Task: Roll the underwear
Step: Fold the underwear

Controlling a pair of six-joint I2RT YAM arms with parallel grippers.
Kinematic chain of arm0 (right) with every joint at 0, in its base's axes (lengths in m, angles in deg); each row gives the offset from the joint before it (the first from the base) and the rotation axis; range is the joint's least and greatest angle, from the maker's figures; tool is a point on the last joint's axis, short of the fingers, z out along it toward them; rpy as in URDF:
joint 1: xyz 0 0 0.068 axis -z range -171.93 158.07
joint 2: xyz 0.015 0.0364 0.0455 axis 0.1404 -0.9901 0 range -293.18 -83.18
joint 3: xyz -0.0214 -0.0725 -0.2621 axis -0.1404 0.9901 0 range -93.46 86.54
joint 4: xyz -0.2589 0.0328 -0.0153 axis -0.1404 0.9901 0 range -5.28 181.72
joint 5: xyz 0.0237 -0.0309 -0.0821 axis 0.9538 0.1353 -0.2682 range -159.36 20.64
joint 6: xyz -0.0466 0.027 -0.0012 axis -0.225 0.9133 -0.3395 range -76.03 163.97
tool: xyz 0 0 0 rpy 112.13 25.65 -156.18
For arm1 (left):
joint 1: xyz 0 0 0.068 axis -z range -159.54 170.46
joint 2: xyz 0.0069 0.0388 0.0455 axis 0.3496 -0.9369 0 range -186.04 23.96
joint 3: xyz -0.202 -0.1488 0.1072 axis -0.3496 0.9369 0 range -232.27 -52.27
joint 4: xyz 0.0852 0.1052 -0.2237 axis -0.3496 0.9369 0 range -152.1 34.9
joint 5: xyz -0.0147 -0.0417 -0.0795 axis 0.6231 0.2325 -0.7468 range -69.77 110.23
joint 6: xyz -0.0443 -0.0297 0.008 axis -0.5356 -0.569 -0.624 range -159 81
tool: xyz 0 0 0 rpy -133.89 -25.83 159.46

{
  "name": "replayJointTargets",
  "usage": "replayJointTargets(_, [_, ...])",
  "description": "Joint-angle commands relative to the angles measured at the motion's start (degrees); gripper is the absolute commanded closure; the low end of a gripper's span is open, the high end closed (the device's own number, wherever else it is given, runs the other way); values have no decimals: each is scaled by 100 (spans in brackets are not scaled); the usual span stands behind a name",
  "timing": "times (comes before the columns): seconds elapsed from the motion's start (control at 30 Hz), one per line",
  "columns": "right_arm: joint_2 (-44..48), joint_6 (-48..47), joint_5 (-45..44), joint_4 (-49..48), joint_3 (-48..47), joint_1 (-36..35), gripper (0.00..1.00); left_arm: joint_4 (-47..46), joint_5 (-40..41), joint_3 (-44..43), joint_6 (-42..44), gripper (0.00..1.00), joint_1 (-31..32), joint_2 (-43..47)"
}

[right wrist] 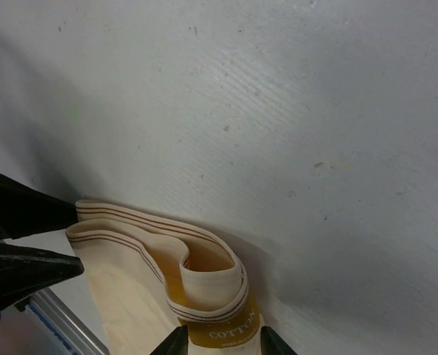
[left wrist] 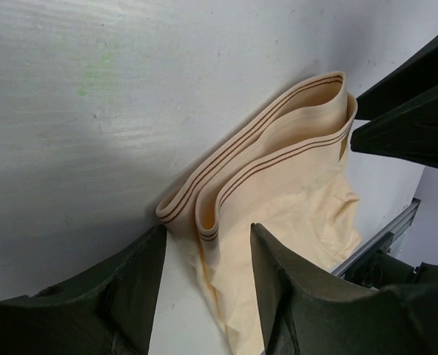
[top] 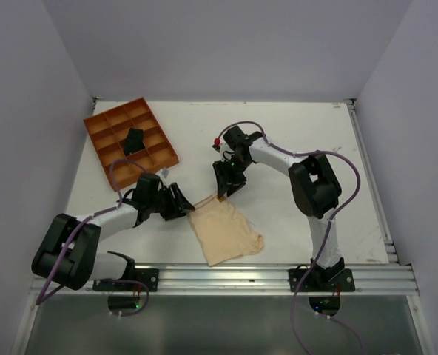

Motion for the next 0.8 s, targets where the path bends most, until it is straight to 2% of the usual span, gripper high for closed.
replayJointTargets(0.0, [-12, -187, 483, -121, -87, -19, 54, -459, 60, 189, 24, 47, 35, -415])
replayJointTargets(0.23, [-127, -109, 615, -349, 114, 7, 57, -407, 217, 4, 147, 73, 35, -548])
replayJointTargets(0.27, [-100, -82, 606, -393, 159, 16, 57, -363, 261, -57, 182, 74, 35, -557])
replayJointTargets(0.4, [-91, 120, 264, -552, 370, 174, 68, -64, 393, -627, 445, 87, 27, -951])
replayJointTargets(0.53, [-30, 199, -280, -561, 528, 262, 74, 86, 393, -1006, 595, 94, 35, -1348])
replayJointTargets(0.67, [75, 287, -1150, -368, 493, 271, 81, 147, 411, -1305, 710, 97, 35, -1629])
replayJointTargets(0.77, [146, 410, -1301, -367, 519, 271, 82, 348, 402, -1559, 780, 98, 44, -1735])
